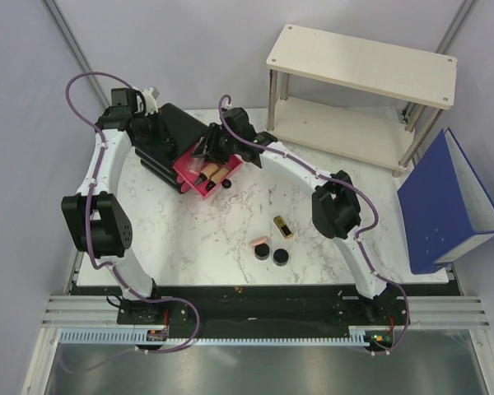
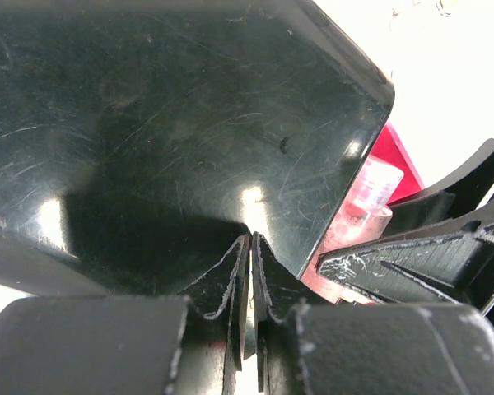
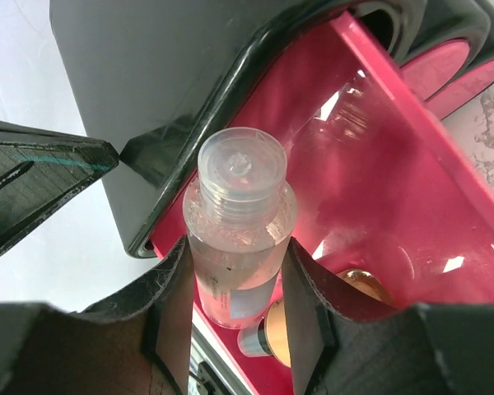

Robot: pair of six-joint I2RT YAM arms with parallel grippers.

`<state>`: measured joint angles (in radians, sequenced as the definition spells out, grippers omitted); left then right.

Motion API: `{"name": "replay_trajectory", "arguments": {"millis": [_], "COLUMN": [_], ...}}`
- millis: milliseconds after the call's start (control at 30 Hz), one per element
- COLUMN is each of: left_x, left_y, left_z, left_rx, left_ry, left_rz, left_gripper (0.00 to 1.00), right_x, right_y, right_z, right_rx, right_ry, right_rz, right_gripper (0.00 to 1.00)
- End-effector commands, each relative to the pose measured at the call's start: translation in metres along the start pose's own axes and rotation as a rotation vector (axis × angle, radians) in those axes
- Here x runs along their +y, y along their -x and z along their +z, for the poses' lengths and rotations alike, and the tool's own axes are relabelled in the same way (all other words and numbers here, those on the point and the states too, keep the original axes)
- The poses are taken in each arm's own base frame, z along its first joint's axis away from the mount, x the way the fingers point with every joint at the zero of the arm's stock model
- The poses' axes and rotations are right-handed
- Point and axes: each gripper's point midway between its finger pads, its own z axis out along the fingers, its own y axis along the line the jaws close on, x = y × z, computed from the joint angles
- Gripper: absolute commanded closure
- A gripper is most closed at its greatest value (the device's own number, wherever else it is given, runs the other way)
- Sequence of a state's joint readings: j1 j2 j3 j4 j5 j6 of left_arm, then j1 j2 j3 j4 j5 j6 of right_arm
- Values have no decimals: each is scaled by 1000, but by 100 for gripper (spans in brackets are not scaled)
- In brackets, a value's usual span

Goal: Organize the makeup

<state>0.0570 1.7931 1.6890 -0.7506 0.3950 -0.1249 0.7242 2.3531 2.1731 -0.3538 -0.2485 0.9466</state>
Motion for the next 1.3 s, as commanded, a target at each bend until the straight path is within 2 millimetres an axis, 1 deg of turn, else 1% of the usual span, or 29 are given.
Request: {"name": "replay_trajectory", "arguments": {"millis": [0,33,100,133,200,467,533,633,667,700,733,767,800,833,867,900,933,967,1000,1033,1067,1100,1133,1200,1233,1267], "left_x": [40,40,40,39,39,39,39,39,39,38,39,39,38,38,38,38,37,38,38,37,37,38,38,37,37,37], "left_y": [-86,-86,-86,-86,-85,-84,-85,-84,-83,-84,-84,-83,-83,-82,-82,-81,-81,-81,-81,-82,-82,-82,-83,-82,-82,-82], "left_z": [18,18,18,19,18,18,18,17,16,17,16,16,16,16,16,16,16,16,16,16,16,17,17,17,17,17], "left_rx": [320,319,319,321,316,315,317,313,312,313,313,312,313,311,312,311,311,309,311,313,314,315,316,315,315,315], "left_ry": [131,127,125,123,124,123,125,127,126,124,125,126,124,123,125,125,123,125,125,123,121,119,119,118,116,118], "left_rz": [-49,-51,-53,-52,-52,-50,-50,-50,-50,-49,-51,-50,-49,-50,-50,-50,-49,-49,-50,-49,-50,-52,-53,-54,-53,-52], "left_gripper": [86,87,87,86,86,87,87,87,87,87,87,86,87,86,86,86,86,86,86,86,86,86,86,86,86,86], "right_x": [42,44,44,44,43,45,52,64,65,73,67,65,69,48,42,46,24,16,18,-3,-10,-9,-28,-39,-50,-55], "right_y": [21,23,25,26,26,34,39,49,51,55,54,54,55,49,45,44,35,31,30,19,15,12,0,-9,-18,-22], "right_z": [-27,-28,-30,-31,-32,-44,-52,-67,-71,-82,-85,-90,-102,-102,-105,-119,-119,-123,-136,-136,-140,-151,-151,-158,-158,-158], "right_rx": [-84,-97,-111,-115,-113,-152,-167,-206,-216,-230,-224,-222,-227,-200,-188,-185,-156,-148,-153,-124,-114,-117,-89,-69,-44,-35], "right_ry": [78,71,59,54,48,20,27,35,32,40,20,14,19,-25,-35,-20,-62,-76,-71,-109,-120,-116,-154,-171,-194,-202], "right_rz": [-61,-67,-80,-81,-85,-97,-110,-129,-133,-137,-134,-128,-124,-100,-78,-72,-56,-48,-46,-33,-28,-35,-28,-60,-64,-78], "right_gripper": [63,53,45,40,36,35,35,36,36,36,36,38,39,39,40,40,40,40,40,40,41,41,41,42,42,43]}}
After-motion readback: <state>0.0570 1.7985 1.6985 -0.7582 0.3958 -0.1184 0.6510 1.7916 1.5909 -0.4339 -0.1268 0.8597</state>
